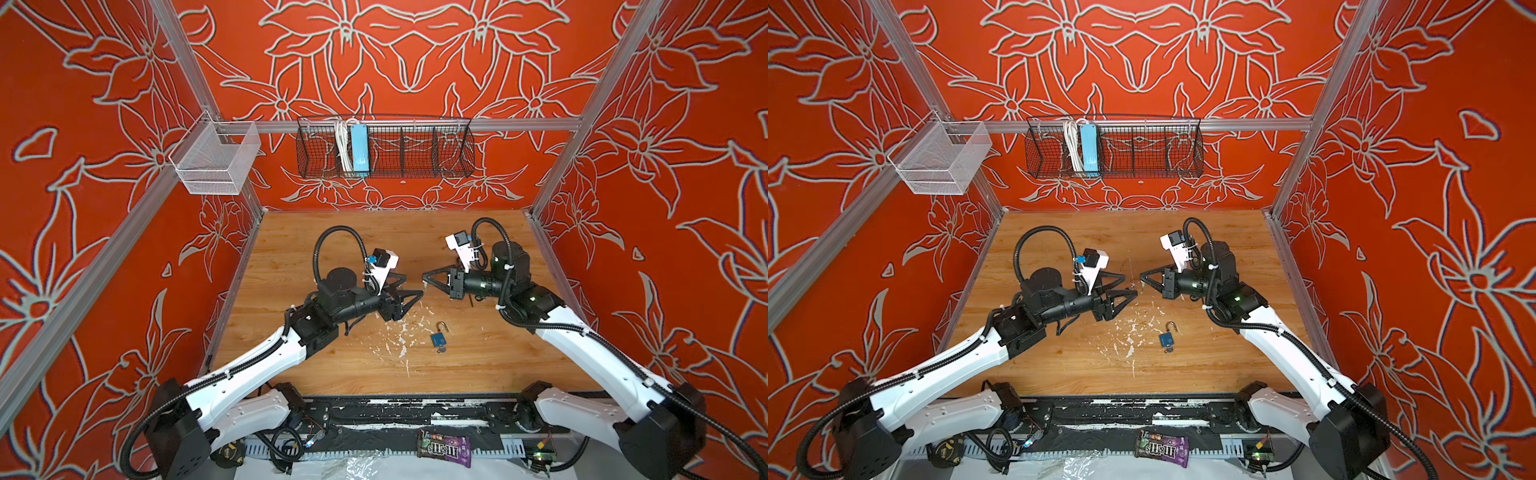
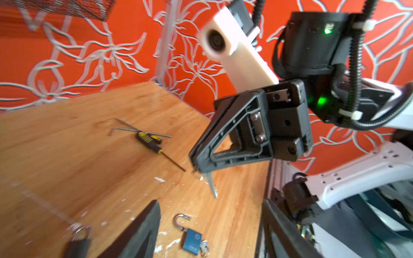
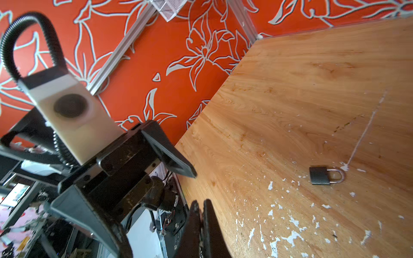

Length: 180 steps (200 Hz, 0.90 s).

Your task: Unlock with the key

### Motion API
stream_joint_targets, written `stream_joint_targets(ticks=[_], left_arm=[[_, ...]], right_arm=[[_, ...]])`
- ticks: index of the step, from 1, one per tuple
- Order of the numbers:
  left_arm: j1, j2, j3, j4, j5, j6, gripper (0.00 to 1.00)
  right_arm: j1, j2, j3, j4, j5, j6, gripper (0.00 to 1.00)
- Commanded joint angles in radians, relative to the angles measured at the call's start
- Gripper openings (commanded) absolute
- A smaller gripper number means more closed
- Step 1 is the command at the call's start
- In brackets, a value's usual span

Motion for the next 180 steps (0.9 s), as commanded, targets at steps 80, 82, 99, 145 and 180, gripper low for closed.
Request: stream_joint_targets(ticks=[80,82,99,145,180], left_arm=[[-0.154,-0.037,-0.015,-0.162,-0.600,-0.817,0.94],[-0.159,-0.036,-0.019,-0.149,-0.603,-0.826,0.94],[-0.201,0.009,-0.037,-0.056,-0.640,-0.876,0.90],[-0.307,0.168,0.004,0.105,-0.720,-0.969,0.76],[-0.324,0.287,0.029,0.291,-0.726,-0.996,0.62]], right_arm=[[0.009,-0.146,-0.157,0.058,0.325,0.354,0.00],[0.010,-0.150,-0.163,0.061,0.331,0.359,0.00],[0.013,-0.184,-0.200,0.087,0.385,0.405,0.00],[0.017,-0.246,-0.286,0.201,0.432,0.608,0.00],[0.017,-0.256,-0.275,0.203,0.452,0.692,0.00]])
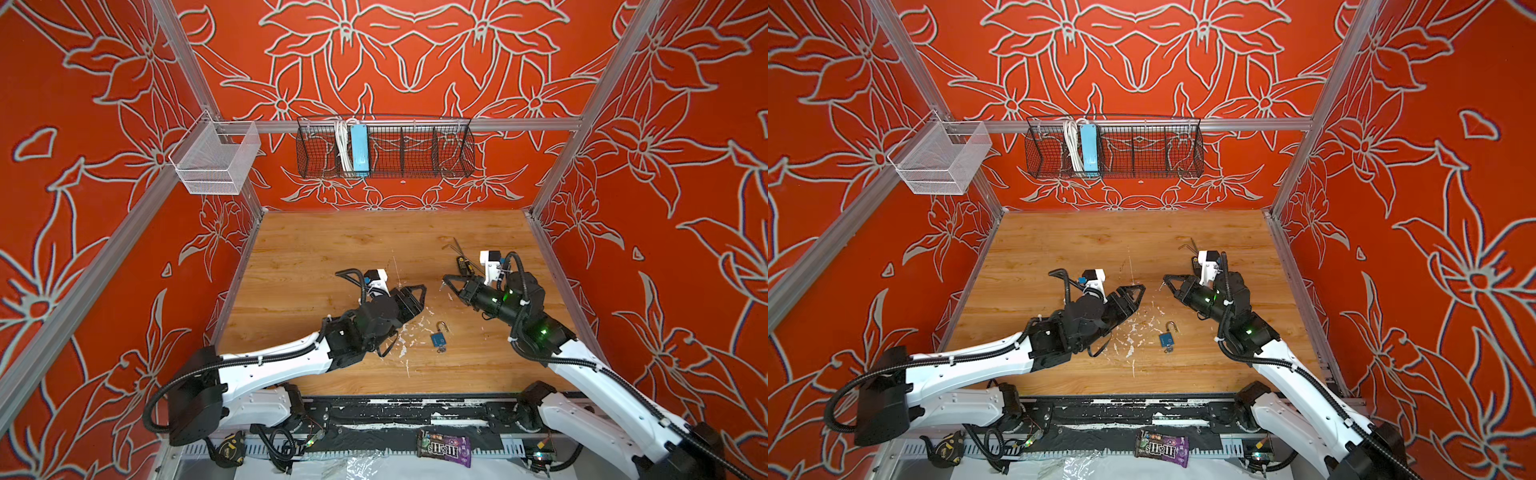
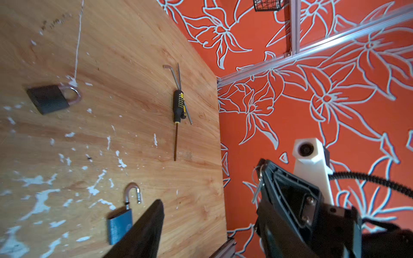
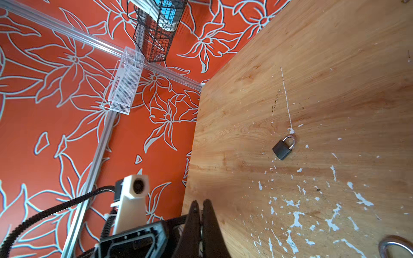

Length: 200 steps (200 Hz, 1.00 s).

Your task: Unlock with the key

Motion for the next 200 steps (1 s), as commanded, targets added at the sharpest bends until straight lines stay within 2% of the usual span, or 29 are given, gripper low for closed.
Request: stream_joint_targets(ticks=[1,44,81,129,163,200], left_arm=[[-0.012,0.058,0.042,0.195,-0.048,-0.043,0.62],[-0.025,0.111,0.055,0.293,-0.068,-0.065,0.53],[-0.030,0.109,0.047,0.309,-0.065,-0.110,0.45],[-0.036,0.130,0.076,0.281,-0.060,-0.158,0.39],[-0.036,0.169,0.093,0.365,-0.034,-0.138,0.32],[-0.036,0.168,0.107,0.338,-0.046,-0.127,0.24]], right_arm=[[0.005,-0.014,0.011,0.053,0.043,0.123,0.00],[0.008,-0.003,0.020,0.066,0.055,0.166,0.00],[0.012,0.027,0.011,0.114,0.044,0.206,0.00],[0.020,0.026,0.013,0.127,0.060,0.216,0.00],[0.021,0.057,0.019,0.144,0.037,0.229,0.00],[0.025,0.065,0.029,0.139,0.033,0.226,0.00]])
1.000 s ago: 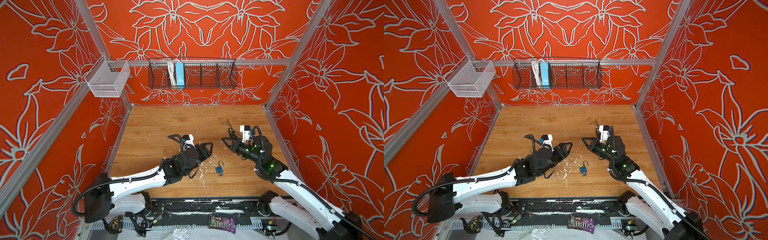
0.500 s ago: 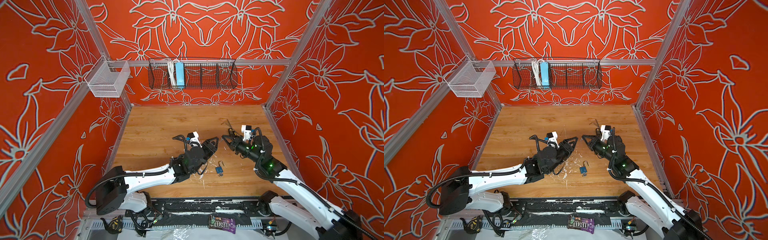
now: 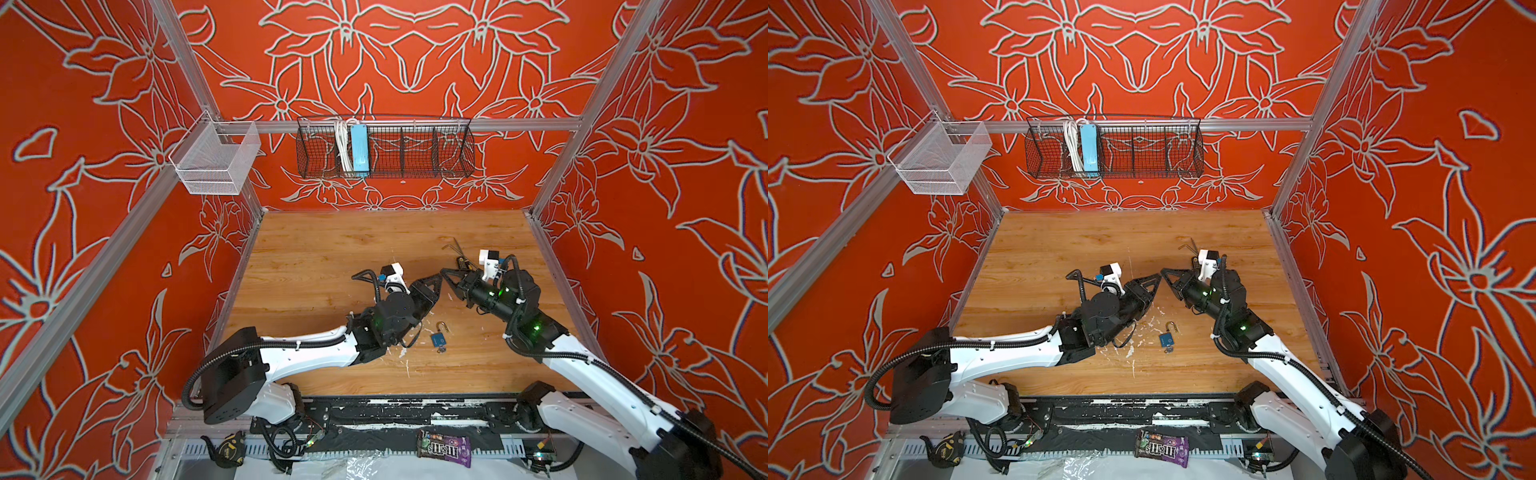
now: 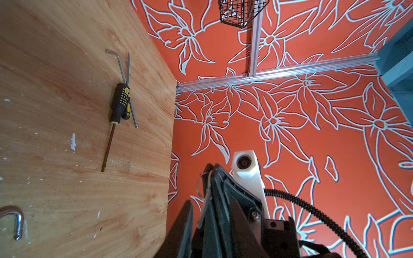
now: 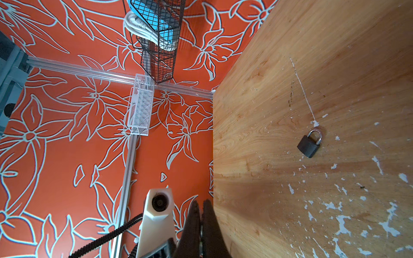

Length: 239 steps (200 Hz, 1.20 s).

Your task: Unlock with the key

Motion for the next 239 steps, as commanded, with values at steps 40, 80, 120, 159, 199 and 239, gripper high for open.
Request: stream_joint_targets(ticks=[40,80,120,159,199,239], left_arm=[[-0.006,-0.009,0.025,0.008,-0.032,0.004,0.20],[-0.006,-0.006,0.025,0.027,-0.038,0.019,0.16],[-0.005,-0.012,0.021,0.014,-0.065,0.017,0.14],[-0.004,-0.010,0.024,0.028,-0.085,0.048,0.13],[-0.002,0.001,0.038,0.035,-0.077,0.059,0.09],[0.011,0.004,0.040,0.032,-0.064,0.059,0.06]], right_arm=[[0.009,-0.001,0.023,0.035,-0.005,0.016,0.00],[0.010,0.006,0.024,0.044,-0.012,0.017,0.00],[0.010,-0.002,0.028,0.040,-0.017,0.020,0.00],[0.012,-0.004,0.027,0.038,-0.021,0.030,0.00],[0.012,-0.001,0.035,0.032,-0.024,0.022,0.00],[0.011,-0.007,0.030,0.030,-0.020,0.011,0.00]])
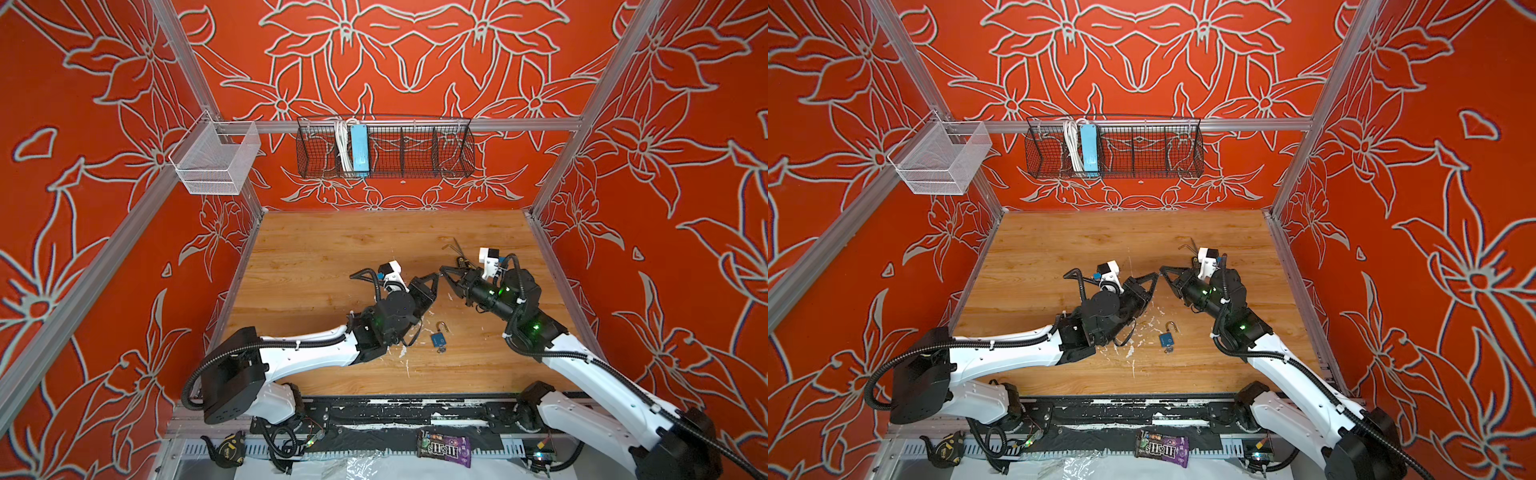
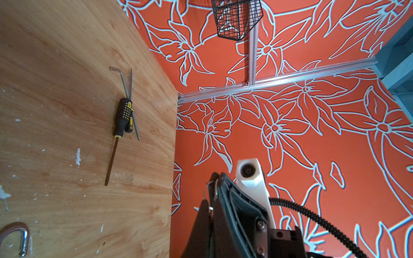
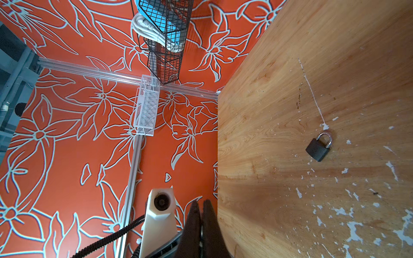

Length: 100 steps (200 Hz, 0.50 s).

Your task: Unlock with the key

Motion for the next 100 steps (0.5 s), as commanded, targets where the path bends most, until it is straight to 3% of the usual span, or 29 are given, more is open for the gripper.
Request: stream_joint_targets(ticks=[1,49,100], left_arm=[[0.009,0.004,0.030,0.040,-0.010,0.013,0.06],[0.027,-0.009,0.039,-0.047,0.021,-0.006,0.00],[0.070,-0.071,0.013,-0.171,0.078,0.035,0.00]], right_arm=[[0.006,-0.011,0.023,0.001,-0.008,0.003,0.00],[0.007,-0.020,0.034,-0.039,0.014,-0.035,0.00],[0.002,-0.044,0.062,-0.109,0.037,-0.112,0.27]])
